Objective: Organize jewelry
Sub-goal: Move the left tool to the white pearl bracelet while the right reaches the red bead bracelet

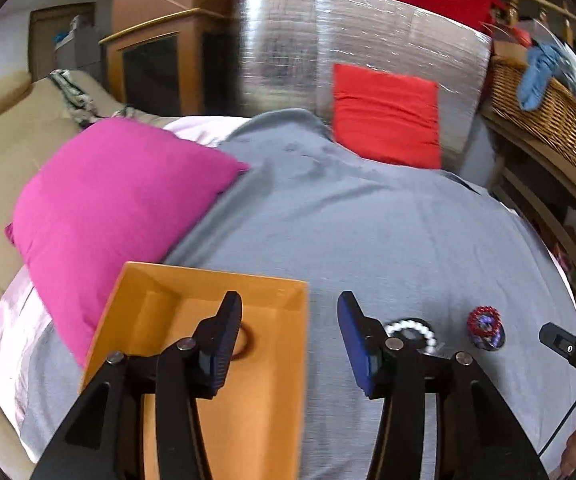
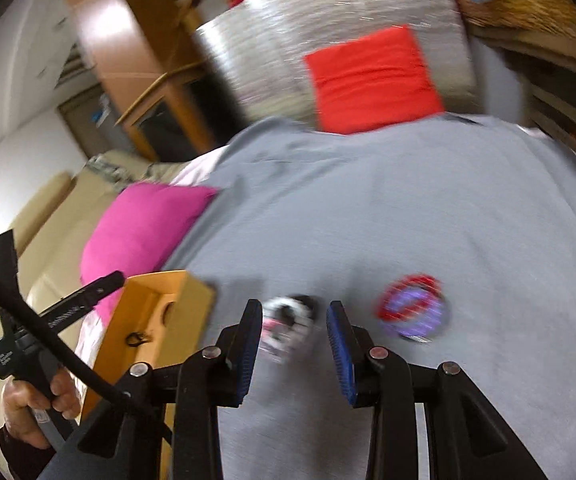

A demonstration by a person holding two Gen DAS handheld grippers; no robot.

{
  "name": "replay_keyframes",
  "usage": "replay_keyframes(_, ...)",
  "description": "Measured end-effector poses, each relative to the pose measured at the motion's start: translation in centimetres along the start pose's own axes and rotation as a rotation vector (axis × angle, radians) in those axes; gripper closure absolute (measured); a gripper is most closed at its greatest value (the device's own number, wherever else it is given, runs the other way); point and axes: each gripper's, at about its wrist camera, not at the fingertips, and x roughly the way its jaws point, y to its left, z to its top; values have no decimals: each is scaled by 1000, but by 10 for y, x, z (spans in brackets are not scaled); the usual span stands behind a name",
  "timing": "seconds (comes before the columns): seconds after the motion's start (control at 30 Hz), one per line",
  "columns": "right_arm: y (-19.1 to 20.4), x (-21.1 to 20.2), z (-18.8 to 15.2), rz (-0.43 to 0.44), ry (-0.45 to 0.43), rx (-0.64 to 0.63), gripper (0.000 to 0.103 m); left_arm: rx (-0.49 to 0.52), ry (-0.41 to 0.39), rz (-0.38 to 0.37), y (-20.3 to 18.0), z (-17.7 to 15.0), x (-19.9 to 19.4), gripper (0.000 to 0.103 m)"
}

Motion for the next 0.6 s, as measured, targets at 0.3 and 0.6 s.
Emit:
replay_keyframes(0.3, -84, -7, -13, -21, 45, 162, 67, 107, 29, 0, -52, -12, 14, 52)
replay_keyframes(0.6, -126, -10, -10, -4, 61, 261, 67, 135, 111, -33, -75, -33, 38, 52)
